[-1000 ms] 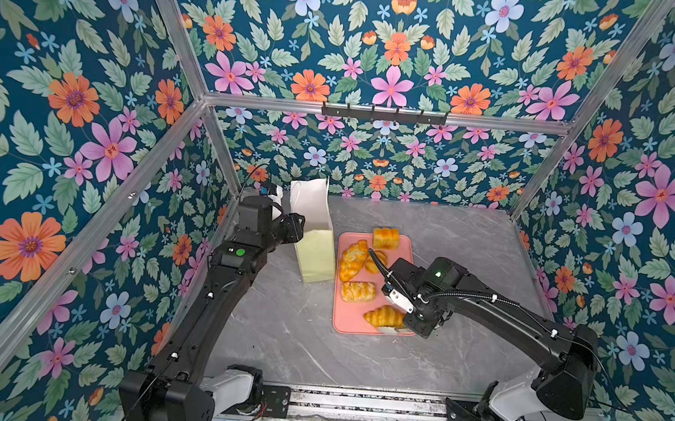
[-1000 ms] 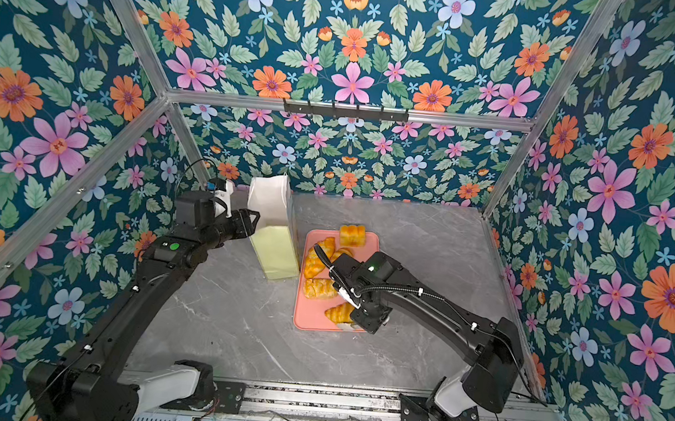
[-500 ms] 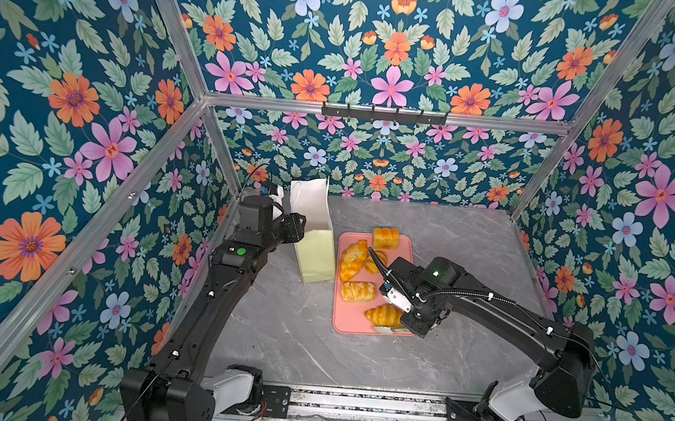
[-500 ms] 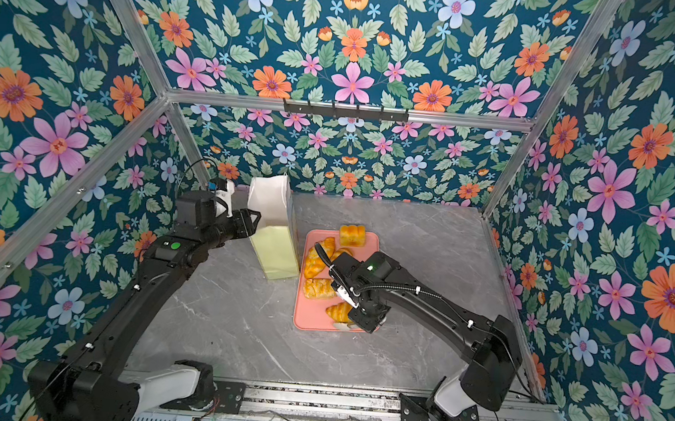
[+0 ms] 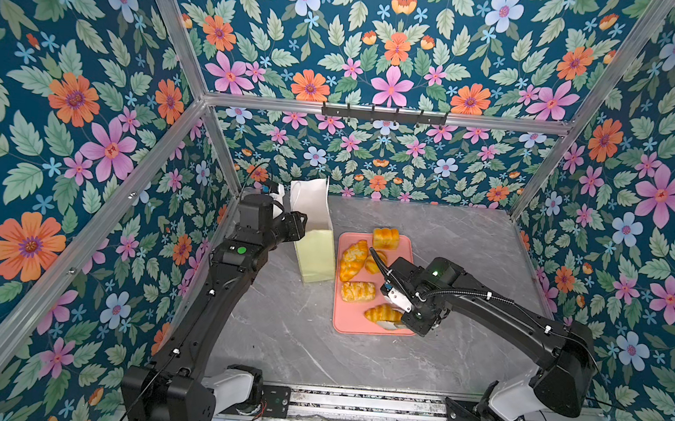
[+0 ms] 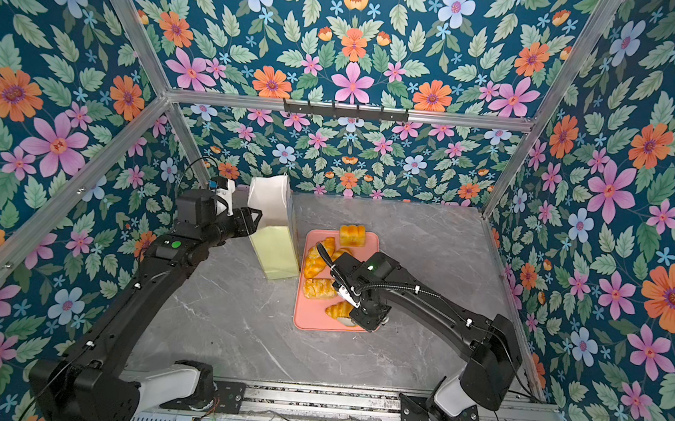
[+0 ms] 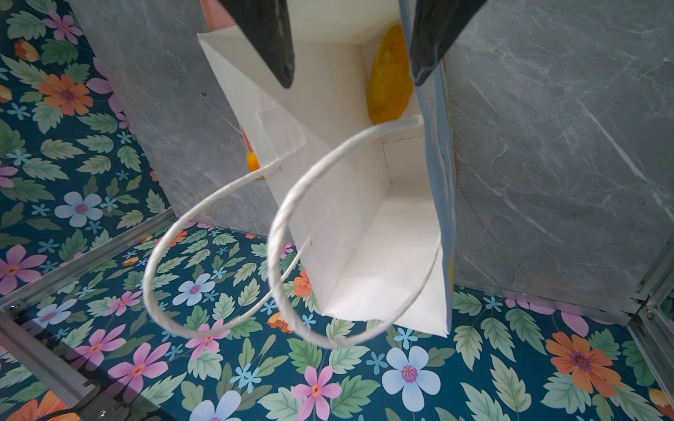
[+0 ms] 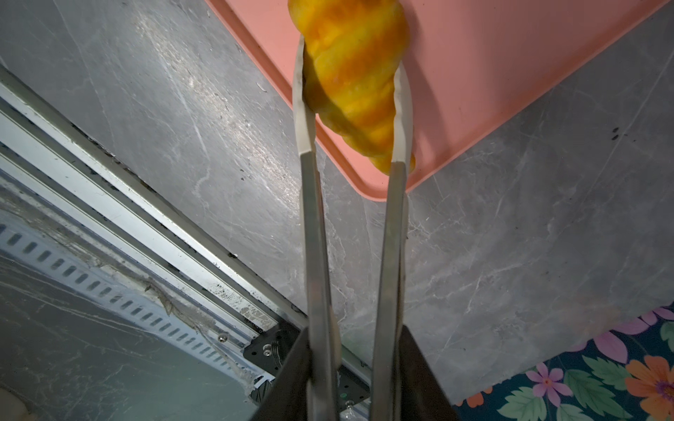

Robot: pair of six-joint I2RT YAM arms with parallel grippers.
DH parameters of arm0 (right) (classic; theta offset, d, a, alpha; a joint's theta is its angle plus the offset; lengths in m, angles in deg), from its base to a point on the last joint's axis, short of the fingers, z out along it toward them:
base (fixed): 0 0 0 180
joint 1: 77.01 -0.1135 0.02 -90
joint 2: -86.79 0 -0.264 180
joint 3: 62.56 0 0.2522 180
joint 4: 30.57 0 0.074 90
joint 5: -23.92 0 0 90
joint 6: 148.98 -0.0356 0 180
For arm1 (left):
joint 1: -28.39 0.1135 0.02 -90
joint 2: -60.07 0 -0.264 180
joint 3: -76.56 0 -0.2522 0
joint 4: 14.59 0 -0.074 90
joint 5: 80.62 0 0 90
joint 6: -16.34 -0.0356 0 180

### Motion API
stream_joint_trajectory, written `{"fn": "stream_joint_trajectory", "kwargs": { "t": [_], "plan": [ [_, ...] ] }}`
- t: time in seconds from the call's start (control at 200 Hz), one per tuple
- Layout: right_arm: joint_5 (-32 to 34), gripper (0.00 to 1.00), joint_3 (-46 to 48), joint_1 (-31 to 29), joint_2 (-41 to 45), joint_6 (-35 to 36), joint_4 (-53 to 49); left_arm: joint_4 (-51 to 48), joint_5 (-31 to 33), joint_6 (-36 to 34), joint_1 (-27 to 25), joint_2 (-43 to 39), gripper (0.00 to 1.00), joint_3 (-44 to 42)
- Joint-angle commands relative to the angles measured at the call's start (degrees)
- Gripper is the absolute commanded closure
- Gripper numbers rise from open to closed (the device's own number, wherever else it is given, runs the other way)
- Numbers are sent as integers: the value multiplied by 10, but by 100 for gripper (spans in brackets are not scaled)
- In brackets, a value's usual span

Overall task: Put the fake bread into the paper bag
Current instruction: 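Close the tongs on the croissant with the right gripper, then lift the croissant with the tongs and carry it to the paper bag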

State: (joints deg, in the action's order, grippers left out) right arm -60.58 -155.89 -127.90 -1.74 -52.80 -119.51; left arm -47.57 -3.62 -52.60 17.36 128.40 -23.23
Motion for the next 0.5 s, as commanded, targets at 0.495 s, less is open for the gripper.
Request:
{"fn": "stream_joint_trajectory", "kwargs": {
  "t": [0.495],
  "plan": [
    [27, 74, -37, 12, 43, -38, -32, 4, 2, 3, 1, -2, 47, 6]
  ]
}}
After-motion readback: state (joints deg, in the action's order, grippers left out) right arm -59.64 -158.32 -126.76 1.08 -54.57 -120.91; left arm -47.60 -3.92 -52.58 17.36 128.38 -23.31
